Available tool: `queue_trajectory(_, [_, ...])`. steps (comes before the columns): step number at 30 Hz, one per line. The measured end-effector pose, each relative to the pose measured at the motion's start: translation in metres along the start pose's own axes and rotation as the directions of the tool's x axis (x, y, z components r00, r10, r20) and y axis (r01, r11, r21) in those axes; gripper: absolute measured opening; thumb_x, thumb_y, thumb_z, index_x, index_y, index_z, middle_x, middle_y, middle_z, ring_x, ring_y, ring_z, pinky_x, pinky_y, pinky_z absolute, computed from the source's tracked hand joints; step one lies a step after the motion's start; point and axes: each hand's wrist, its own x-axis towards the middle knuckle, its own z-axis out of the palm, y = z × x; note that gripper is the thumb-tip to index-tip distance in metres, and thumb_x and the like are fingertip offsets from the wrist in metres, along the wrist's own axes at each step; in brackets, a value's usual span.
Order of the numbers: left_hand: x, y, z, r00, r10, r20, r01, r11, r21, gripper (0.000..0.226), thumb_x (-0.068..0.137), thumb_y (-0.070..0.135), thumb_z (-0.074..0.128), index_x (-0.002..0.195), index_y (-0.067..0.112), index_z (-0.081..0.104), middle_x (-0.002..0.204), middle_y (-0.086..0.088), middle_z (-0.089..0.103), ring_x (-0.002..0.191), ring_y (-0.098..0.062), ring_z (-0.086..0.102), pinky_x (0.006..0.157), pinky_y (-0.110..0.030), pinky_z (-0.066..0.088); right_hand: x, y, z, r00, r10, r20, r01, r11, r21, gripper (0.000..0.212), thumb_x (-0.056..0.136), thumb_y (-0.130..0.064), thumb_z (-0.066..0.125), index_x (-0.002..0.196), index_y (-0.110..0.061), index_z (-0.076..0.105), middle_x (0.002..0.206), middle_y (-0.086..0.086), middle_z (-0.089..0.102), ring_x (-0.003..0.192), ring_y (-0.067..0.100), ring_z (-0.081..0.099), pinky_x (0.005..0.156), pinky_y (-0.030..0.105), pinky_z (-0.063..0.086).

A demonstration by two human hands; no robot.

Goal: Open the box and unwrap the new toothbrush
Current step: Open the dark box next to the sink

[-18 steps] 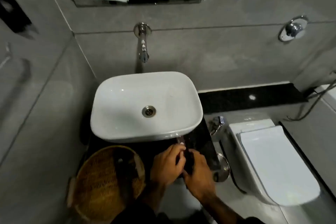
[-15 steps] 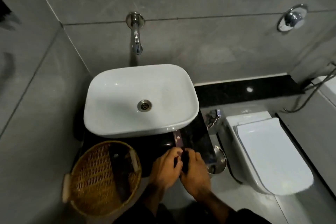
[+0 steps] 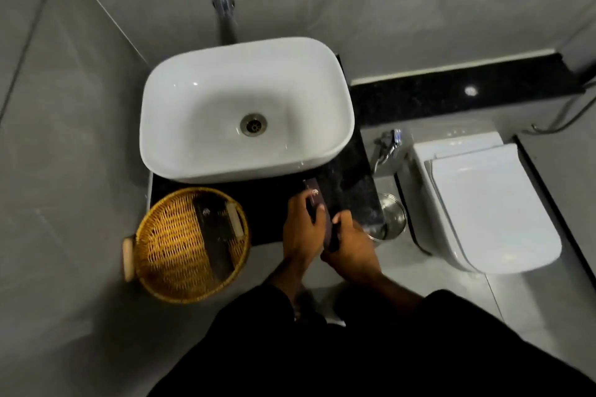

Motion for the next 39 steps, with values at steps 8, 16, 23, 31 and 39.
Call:
queue_trajectory(8, [0.019, 0.01, 0.015, 0.938, -0.263, 0.227, 0.323, 0.9, -0.294, 0.029, 0.099, 0.022, 0.051, 0.104, 0.001, 0.071, 0.09, -0.014, 0.073, 0.075, -0.022, 0.066, 0.065, -0.023, 0.051, -0.055, 0.039, -0.047, 0.986, 0.028, 0.164, -0.04, 0.996, 0.074, 0.059, 0.066, -0.036, 0.086, 0.101, -0.036, 0.039, 0.087, -0.018, 0.064, 0.072, 0.001, 0.065, 0.058, 0.019, 0.051])
queue_trajectory(16, [-0.021, 0.021, 0.023, 0.656, -0.446, 0.609, 0.727, 0.589, -0.352, 0.042, 0.09, 0.05, 0.056, 0.067, 0.021, 0.076, 0.067, 0.001, 0.071, 0.053, -0.011, 0.063, 0.043, -0.018, 0.045, -0.113, 0.027, -0.119, 0.979, 0.023, -0.202, 0.031, 0.965, 0.26, 0.06, 0.075, -0.036, 0.085, 0.111, -0.059, 0.042, 0.105, -0.023, 0.073, 0.095, -0.009, 0.069, 0.074, 0.009, 0.054])
queue_trajectory(23, [-0.033, 0.03, 0.038, 0.484, -0.297, 0.823, 0.856, 0.355, -0.375, 0.04, 0.091, 0.052, 0.052, 0.071, 0.021, 0.068, 0.056, 0.002, 0.062, 0.041, -0.011, 0.055, 0.036, -0.016, 0.034, -0.121, -0.021, -0.154, 0.894, -0.144, -0.424, 0.247, 0.948, 0.199, 0.078, 0.076, -0.041, 0.089, 0.125, -0.066, 0.034, 0.125, -0.032, 0.067, 0.108, -0.018, 0.065, 0.074, -0.007, 0.046])
queue_trajectory(31, [-0.033, 0.046, 0.037, 0.503, -0.198, 0.841, 0.839, 0.346, -0.42, 0.04, 0.074, 0.049, 0.068, 0.093, 0.014, 0.072, 0.074, -0.006, 0.069, 0.059, -0.017, 0.065, 0.053, -0.025, 0.038, -0.133, -0.039, -0.167, 0.856, -0.266, -0.443, 0.346, 0.932, 0.111, 0.086, 0.072, -0.049, 0.087, 0.133, -0.069, 0.031, 0.11, -0.061, 0.054, 0.103, -0.037, 0.053, 0.074, -0.006, 0.05])
queue_trajectory(39, [-0.034, 0.05, 0.038, 0.508, -0.406, 0.76, 0.853, 0.358, -0.378, 0.02, 0.083, 0.035, 0.067, 0.083, 0.016, 0.062, 0.065, -0.003, 0.048, 0.042, -0.009, 0.039, 0.035, -0.014, 0.024, -0.141, -0.028, -0.19, 0.731, -0.253, -0.634, 0.479, 0.852, 0.212, 0.069, 0.079, -0.051, 0.086, 0.138, -0.035, 0.055, 0.125, -0.025, 0.075, 0.114, -0.003, 0.072, 0.096, 0.012, 0.054])
